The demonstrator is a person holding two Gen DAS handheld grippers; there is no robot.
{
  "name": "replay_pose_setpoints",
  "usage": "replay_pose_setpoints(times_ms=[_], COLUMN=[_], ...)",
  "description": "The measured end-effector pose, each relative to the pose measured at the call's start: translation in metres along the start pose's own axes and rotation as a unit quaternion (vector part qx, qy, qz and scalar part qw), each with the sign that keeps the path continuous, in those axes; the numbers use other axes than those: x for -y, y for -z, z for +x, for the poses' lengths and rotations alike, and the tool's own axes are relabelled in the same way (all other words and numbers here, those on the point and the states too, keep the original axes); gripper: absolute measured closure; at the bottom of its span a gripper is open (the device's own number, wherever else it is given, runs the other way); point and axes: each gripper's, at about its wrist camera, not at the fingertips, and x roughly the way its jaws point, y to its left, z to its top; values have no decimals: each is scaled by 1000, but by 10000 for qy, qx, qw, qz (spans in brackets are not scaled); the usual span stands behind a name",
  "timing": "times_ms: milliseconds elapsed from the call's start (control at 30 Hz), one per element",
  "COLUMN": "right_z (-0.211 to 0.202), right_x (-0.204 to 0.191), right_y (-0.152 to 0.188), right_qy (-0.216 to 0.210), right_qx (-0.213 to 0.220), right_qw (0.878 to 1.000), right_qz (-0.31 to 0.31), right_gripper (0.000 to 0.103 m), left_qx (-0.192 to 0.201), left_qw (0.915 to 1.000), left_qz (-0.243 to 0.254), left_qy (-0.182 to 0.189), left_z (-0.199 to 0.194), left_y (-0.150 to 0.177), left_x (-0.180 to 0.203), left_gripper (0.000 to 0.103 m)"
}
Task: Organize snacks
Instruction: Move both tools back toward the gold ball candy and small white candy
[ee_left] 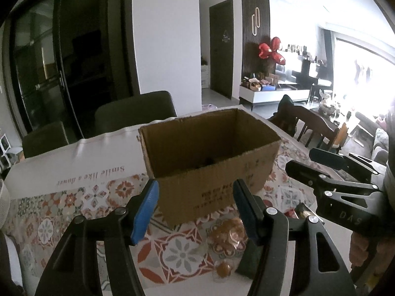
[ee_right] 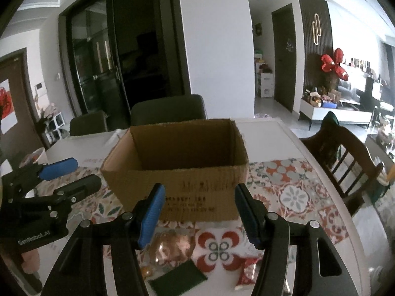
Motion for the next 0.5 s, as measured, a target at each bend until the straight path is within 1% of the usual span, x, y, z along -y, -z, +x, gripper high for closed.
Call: replay_pose_setpoints(times_ms=[200,500], right_z=[-12,-17], right_x=[-5,-11], right_y=[22,58], right_qy=[69,105], right_qx=[-1,-212], right_qw=[10000,9997], right_qz=[-1,-12], right_gripper=[43,43], left_qx=[-63,-232], left_qw=[9999,9995], left_qz=[46,107], left_qy=[68,164], left_z=[-10,-12], left_y=[25,66], left_x=[2,6], left_gripper=[42,42])
